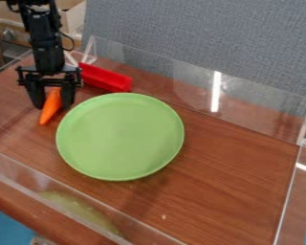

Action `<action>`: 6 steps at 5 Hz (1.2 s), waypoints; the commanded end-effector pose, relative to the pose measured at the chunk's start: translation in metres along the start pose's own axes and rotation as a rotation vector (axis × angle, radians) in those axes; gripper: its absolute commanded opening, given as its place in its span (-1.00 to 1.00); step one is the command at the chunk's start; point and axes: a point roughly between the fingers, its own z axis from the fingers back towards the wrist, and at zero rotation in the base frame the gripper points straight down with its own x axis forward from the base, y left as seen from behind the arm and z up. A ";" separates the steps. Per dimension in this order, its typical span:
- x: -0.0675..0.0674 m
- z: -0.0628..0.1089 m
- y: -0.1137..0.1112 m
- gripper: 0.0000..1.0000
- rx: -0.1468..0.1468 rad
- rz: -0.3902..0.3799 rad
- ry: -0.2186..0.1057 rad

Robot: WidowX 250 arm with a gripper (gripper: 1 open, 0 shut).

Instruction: Move the carrot from the green plate to the table

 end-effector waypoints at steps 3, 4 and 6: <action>-0.008 0.044 -0.017 1.00 -0.003 -0.060 -0.063; -0.007 0.062 -0.020 1.00 0.002 -0.086 -0.077; -0.010 0.080 -0.034 1.00 0.036 -0.175 -0.102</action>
